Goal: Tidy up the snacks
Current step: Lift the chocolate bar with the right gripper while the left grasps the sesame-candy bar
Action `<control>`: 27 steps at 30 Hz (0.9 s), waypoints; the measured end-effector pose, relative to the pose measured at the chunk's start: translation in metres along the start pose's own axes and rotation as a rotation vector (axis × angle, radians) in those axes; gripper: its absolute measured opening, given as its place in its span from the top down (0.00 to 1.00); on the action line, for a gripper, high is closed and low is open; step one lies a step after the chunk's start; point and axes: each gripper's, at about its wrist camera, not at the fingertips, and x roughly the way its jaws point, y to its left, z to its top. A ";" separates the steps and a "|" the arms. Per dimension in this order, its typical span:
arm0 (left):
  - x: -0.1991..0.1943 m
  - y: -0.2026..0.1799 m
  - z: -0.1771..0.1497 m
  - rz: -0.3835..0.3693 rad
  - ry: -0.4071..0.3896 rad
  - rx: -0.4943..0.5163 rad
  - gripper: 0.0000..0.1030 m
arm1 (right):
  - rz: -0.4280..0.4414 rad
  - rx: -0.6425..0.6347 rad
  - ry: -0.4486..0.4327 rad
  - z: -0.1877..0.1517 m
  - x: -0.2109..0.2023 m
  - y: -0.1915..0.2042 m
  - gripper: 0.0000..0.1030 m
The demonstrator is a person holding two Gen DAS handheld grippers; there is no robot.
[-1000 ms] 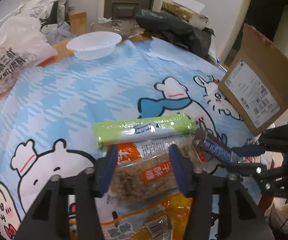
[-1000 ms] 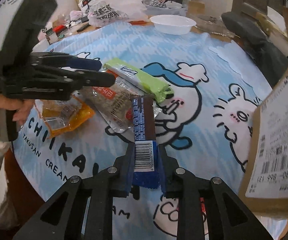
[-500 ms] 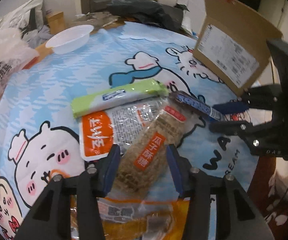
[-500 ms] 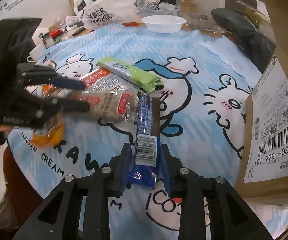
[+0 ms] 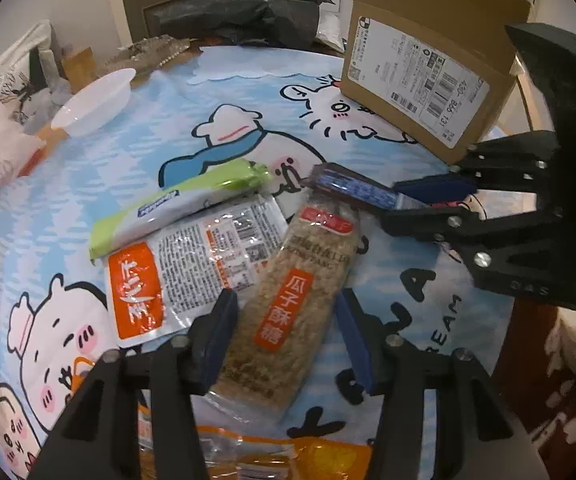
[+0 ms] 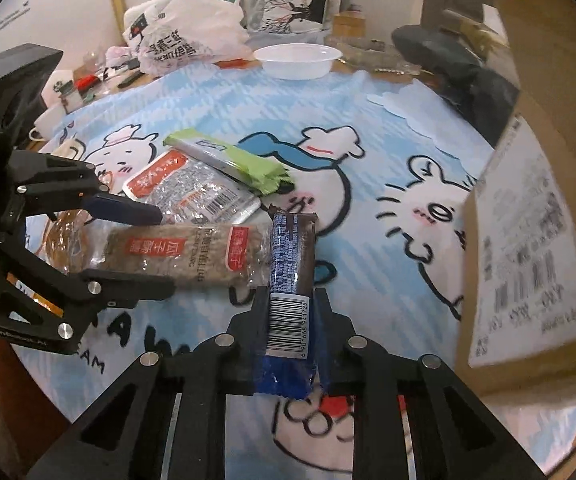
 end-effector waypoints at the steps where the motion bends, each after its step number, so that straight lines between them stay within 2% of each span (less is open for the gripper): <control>1: 0.000 -0.002 -0.001 0.006 0.000 -0.004 0.54 | 0.000 0.001 0.001 -0.002 -0.001 -0.001 0.85; 6: -0.002 -0.011 -0.003 0.011 0.006 -0.056 0.56 | -0.037 0.019 -0.009 -0.019 -0.012 -0.001 0.85; 12: -0.003 -0.018 -0.004 0.013 -0.033 -0.133 0.57 | -0.077 0.045 -0.042 -0.039 -0.022 -0.003 0.85; 16: -0.004 -0.017 -0.001 -0.011 -0.010 -0.227 0.57 | -0.092 0.054 -0.047 -0.045 -0.027 -0.006 0.85; 19: -0.003 -0.020 0.001 -0.026 0.003 -0.257 0.50 | -0.110 0.029 -0.036 -0.046 -0.029 -0.006 0.84; 21: -0.001 -0.024 0.004 -0.042 0.009 -0.233 0.37 | -0.106 0.036 -0.036 -0.048 -0.030 -0.008 0.83; 22: 0.001 -0.028 0.005 -0.043 0.015 -0.202 0.35 | -0.098 0.040 -0.037 -0.048 -0.029 -0.010 0.83; 26: 0.007 -0.042 0.007 0.029 0.012 -0.062 0.33 | -0.062 0.056 -0.059 -0.049 -0.029 -0.015 0.76; 27: 0.008 -0.042 0.007 0.037 -0.001 -0.051 0.36 | -0.063 0.054 -0.070 -0.049 -0.029 -0.015 0.76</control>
